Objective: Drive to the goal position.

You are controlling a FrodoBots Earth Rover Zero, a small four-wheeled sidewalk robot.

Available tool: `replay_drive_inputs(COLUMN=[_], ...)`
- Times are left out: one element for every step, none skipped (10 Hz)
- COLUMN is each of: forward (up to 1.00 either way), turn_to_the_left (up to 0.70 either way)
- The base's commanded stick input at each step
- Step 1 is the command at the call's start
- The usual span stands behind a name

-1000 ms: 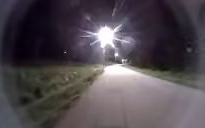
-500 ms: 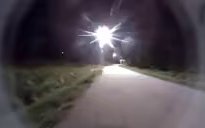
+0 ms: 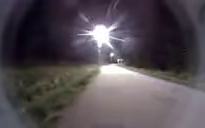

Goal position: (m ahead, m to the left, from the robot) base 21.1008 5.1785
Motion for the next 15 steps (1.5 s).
replay_drive_inputs(forward=[0.7, 0.7, 0.7, 0.7, 0.7, 0.7, 0.7, 0.7, 0.7, 0.7, 0.7, 0.7, 0.7, 0.7, 0.7], turn_to_the_left=[0.0, 0.0, 0.0, 0.0, 0.0, 0.0, 0.0, 0.0, 0.0, 0.0, 0.0, 0.0, 0.0, 0.0, 0.0])
